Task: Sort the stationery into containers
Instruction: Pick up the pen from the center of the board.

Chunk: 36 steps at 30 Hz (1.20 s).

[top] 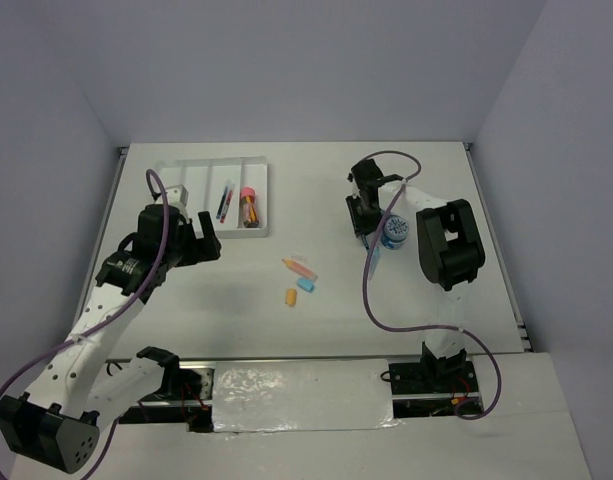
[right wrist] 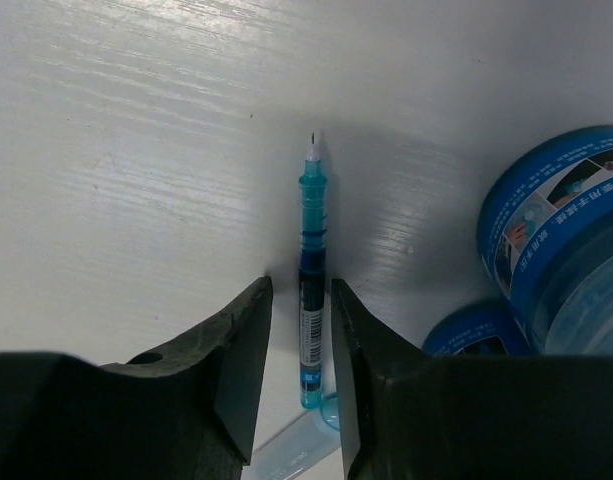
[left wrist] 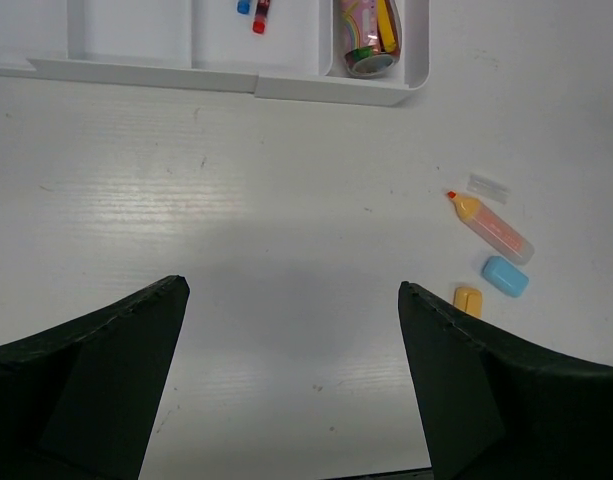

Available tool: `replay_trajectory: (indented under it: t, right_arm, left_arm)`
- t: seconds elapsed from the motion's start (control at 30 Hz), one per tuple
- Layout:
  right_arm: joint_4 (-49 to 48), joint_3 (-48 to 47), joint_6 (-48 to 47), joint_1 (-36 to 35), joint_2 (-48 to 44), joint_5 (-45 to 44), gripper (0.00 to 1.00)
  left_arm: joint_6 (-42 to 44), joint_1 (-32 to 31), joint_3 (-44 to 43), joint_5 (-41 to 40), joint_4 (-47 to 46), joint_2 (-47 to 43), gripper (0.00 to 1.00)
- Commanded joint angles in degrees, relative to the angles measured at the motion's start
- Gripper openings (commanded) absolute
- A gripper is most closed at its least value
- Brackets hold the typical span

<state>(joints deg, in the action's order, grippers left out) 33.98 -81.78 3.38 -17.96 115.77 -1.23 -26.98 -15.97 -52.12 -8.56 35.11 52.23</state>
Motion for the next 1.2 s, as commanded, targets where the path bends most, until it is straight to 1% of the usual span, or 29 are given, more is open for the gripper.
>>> replay_trajectory:
  t: [0.0,0.17,0.2,0.23,0.27,0.3,0.37,0.4,0.43,0.5,0.53,0.57,0.6,0.63,0.67,0.7,0.73,0.77,0.83,0.87,0.9,0.93,0.97,1.0,1.03,1.1,1.13,1.17]
  right_arm:
    - [1.7,-2.0,0.7,0.1,1.6,0.9,0.37]
    - [2.9,-0.7,2.2,-0.1,1.0,1.0,0.31]
    - [3.5,-0.8,2.2,-0.1,1.0,0.9,0.26]
    - [3.8,-0.8,2.1,-0.1,1.0,0.9,0.18]
    - [3.8,-0.8,2.2,-0.1,1.0,0.9,0.03]
    - [3.7,-0.5,2.2,-0.1,0.9,2.4,0.0]
    - [2.7,-0.1,2.0,-0.1,-0.1,4.5,0.0]
    - [2.0,0.2,1.1,-0.1,-1.0,8.6,0.0]
    - [-0.7,0.8,0.8,-0.1,-2.4,11.1,0.0]
    - [-4.9,3.2,1.1,-0.1,-8.4,15.5,0.0]
    - [-5.6,3.7,1.6,0.1,-10.8,16.0,0.0]
    - [-6.0,4.0,2.2,0.0,-15.7,16.0,0.0]
    - [-6.8,4.9,3.4,0.0,-18.3,16.1,0.0]
    - [-6.8,5.4,4.1,-0.1,-21.2,16.3,0.0]
    - [-6.8,7.0,4.5,-0.1,-26.8,16.3,0.0]
    - [-5.9,7.9,5.5,-0.1,-29.4,15.5,0.0]
    - [-5.0,8.6,5.7,-0.3,-32.1,13.9,0.0]
    - [-4.0,10.1,5.8,-0.4,-36.6,13.3,0.0]
    - [-0.7,11.2,6.6,-0.6,-40.2,11.2,0.0]
    - [-0.2,12.9,7.0,-0.6,-43.8,9.5,0.0]
    - [0.4,13.9,7.4,-0.6,-45.6,9.3,0.0]
    - [0.7,15.4,7.5,-0.8,-49.1,9.1,0.0]
    - [0.8,16.3,7.6,-0.9,-51.0,9.1,0.0]
    - [1.2,17.0,7.6,-0.9,-52.4,9.2,0.0]
    - [1.5,18.0,7.7,-0.9,-55.4,9.2,0.0]
    - [1.9,19.2,7.5,-1.1,-57.8,9.2,0.0]
    - [2.0,20.2,7.5,-1.2,-59.8,9.5,0.0]
    - [2.1,20.5,7.4,-1.2,-60.6,9.8,0.0]
  left_arm:
    - [1.1,-0.1,0.5,1.6,-1.7,-1.5,0.99]
    - [0.6,-0.1,0.6,0.1,-1.8,-2.6,0.99]
    - [0.0,0.0,0.4,-0.1,-1.8,-2.6,0.99]
    - [-0.3,-0.1,0.3,0.1,-2.2,-2.5,0.99]
    - [-1.0,-0.1,0.0,1.3,-2.6,-2.2,0.99]
    - [-1.6,-0.1,-0.1,2.2,-3.1,-2.0,0.99]
    - [-2.5,-0.1,-0.4,4.8,-6.2,-1.0,0.99]
    - [-3.1,-0.1,-0.4,7.8,-7.3,-0.6,0.99]
    - [-3.5,-0.4,-0.4,9.4,-8.9,-0.1,0.99]
    - [-4.5,-1.9,-0.6,14.2,-14.4,2.3,1.0]
    - [-4.7,-2.8,-1.1,15.0,-15.8,3.7,0.99]
    - [-4.1,-4.1,-3.3,15.3,-16.6,7.6,0.99]
    - [-2.9,-7.0,-5.1,15.6,-16.9,10.1,0.99]
    - [-1.4,-8.6,-7.7,15.2,-15.6,13.1,0.99]
    - [2.6,-9.8,-15.0,14.3,-12.9,20.1,0.99]
    - [5.2,-11.4,-19.2,13.6,-6.0,23.9,0.99]
    - [7.5,-11.8,-23.6,15.0,-3.2,28.0,0.99]
    - [13.0,-11.8,-31.0,16.7,-1.0,35.0,0.99]
    - [19.1,-11.9,-36.5,19.4,3.1,40.9,0.99]
    - [24.6,-11.9,-40.0,20.7,3.6,45.8,0.99]
    - [27.3,-12.6,-42.0,20.3,4.5,48.3,0.99]
    - [33.5,-13.5,-46.8,19.1,7.4,53.3,0.99]
    - [35.7,-15.0,-48.0,15.6,7.2,55.1,0.99]
    - [37.8,-15.6,-48.0,14.2,6.0,56.2,0.99]
    - [42.2,-16.3,-48.7,13.5,6.1,58.6,0.98]
    - [45.6,-18.0,-49.0,12.3,5.1,60.1,0.89]
    - [47.6,-18.6,-47.2,12.2,2.0,59.8,0.84]
    - [48.8,-18.6,-45.5,14.6,-0.4,59.1,0.81]
